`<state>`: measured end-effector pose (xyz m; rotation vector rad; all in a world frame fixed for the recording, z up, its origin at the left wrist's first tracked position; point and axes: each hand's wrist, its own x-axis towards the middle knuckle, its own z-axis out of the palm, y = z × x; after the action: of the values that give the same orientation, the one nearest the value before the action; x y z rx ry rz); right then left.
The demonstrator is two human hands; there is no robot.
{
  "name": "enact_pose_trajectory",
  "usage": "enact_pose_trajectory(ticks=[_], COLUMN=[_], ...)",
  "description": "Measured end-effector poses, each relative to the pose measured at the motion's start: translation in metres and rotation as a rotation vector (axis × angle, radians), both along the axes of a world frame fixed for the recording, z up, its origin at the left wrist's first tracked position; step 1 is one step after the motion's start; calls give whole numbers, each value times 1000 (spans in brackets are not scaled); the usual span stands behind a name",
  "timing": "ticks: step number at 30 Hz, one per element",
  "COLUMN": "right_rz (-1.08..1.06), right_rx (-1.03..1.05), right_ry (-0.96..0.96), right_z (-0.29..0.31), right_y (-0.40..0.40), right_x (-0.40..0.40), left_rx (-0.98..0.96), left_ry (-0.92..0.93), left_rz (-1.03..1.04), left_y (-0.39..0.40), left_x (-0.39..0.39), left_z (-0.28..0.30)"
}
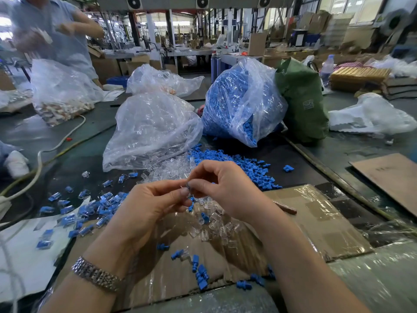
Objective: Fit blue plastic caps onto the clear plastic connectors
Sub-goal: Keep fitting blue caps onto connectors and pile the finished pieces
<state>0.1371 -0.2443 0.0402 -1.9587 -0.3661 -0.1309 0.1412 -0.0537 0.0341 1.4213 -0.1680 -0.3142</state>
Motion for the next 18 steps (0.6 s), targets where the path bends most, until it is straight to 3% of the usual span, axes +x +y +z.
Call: enact_pose_trajectory(ticks=[18], right_rz=[45], right_rx=[-67], right_ry=[-96], right_z=[3], right_y=[-1], right_x=[-4], left_rx=[-31], left_ry=[-48], left_rz=[44], left_y=[-1], left_x=[-3], left_z=[0])
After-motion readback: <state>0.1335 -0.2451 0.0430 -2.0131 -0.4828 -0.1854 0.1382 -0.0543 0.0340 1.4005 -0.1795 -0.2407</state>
